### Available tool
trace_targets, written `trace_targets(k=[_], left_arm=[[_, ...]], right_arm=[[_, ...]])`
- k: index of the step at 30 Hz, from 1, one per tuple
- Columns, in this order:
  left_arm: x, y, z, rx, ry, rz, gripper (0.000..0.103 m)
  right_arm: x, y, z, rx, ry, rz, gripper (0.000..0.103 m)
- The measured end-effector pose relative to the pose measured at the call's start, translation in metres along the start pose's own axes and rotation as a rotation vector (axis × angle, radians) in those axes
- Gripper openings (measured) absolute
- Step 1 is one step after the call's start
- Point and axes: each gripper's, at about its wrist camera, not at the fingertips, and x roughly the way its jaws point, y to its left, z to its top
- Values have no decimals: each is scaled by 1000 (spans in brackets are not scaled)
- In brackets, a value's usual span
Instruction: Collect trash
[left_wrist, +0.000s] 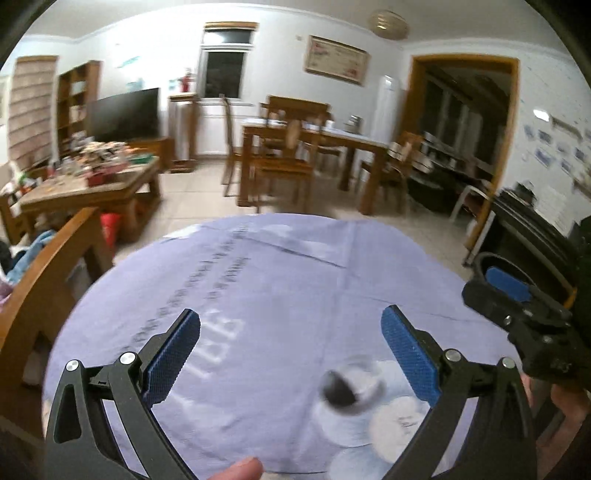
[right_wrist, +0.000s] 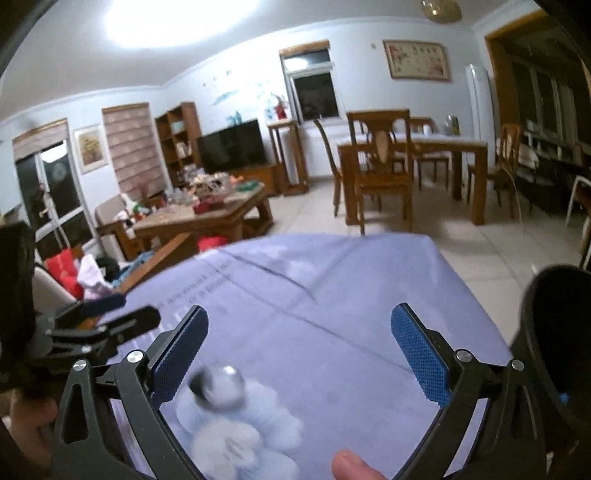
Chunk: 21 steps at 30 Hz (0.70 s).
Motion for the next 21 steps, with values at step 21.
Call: trace_targets(k=[21], left_arm=[[-5,34,-9,-83,-24,105,98]], right_arm=[[14,3,-13,-21,-30,1,98]])
